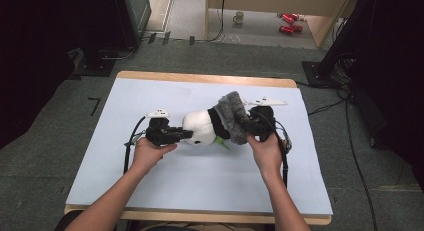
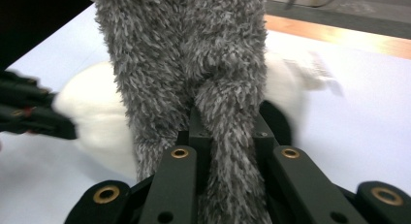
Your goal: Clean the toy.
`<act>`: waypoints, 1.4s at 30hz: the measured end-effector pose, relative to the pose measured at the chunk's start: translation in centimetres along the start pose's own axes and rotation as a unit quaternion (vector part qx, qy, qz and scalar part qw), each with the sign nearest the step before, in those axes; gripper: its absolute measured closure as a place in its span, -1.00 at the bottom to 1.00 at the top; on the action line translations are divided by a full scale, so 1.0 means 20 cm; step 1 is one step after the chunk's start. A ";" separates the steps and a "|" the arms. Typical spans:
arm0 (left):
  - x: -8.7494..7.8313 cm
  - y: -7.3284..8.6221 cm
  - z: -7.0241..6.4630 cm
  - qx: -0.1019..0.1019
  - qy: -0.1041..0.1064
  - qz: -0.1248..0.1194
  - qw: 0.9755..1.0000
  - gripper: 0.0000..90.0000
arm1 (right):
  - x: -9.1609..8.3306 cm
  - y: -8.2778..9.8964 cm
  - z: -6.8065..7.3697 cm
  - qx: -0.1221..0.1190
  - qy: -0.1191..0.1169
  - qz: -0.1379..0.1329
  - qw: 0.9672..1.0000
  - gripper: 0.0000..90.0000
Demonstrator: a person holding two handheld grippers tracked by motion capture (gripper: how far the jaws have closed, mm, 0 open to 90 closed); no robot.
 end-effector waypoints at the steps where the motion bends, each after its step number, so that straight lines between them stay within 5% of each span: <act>1: 0.00 0.00 0.00 0.000 0.000 0.000 1.000 0.54 | -0.01 0.01 -0.04 0.009 0.006 -0.002 1.000 0.76; 6: 0.01 -0.01 -0.01 0.005 -0.002 -0.001 1.000 0.54 | -0.01 0.06 -0.12 0.035 0.005 -0.003 0.999 0.76; 12: 0.01 -0.02 0.00 0.002 -0.001 -0.003 1.000 0.54 | -0.04 0.09 -0.23 0.051 0.036 0.000 0.998 0.76; 15: 0.01 -0.02 0.01 0.001 -0.003 -0.007 1.000 0.54 | -0.06 0.08 -0.24 0.061 0.028 -0.006 0.998 0.76; 18: 0.01 -0.02 0.01 -0.005 -0.003 -0.012 1.000 0.54 | -0.08 0.02 -0.19 0.045 0.023 -0.016 0.999 0.76; 24: 0.00 -0.02 0.00 -0.006 -0.010 -0.015 1.000 0.54 | -0.12 -0.14 0.03 0.007 -0.023 -0.047 0.999 0.76; 32: -0.01 -0.01 -0.02 -0.007 -0.018 -0.020 1.000 0.53 | 0.02 -0.16 0.36 -0.022 -0.097 -0.034 0.994 0.76; 37: -0.02 -0.01 -0.05 -0.007 -0.016 -0.029 0.999 0.53 | 0.14 -0.08 0.41 -0.024 -0.107 -0.004 0.994 0.76; 42: -0.01 0.00 -0.02 -0.011 -0.020 -0.025 0.999 0.53 | 0.19 -0.03 0.35 -0.028 -0.083 0.005 0.996 0.75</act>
Point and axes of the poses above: each handheld gripper's, and its own axes: x roughly forward along the jaws, y roughly out of its underside, z roughly to its left, the point moved 10 cm from there along x, roughly forward along the jaws, and after that the axes turned 13 degrees about -x, right-handed, at the moved point
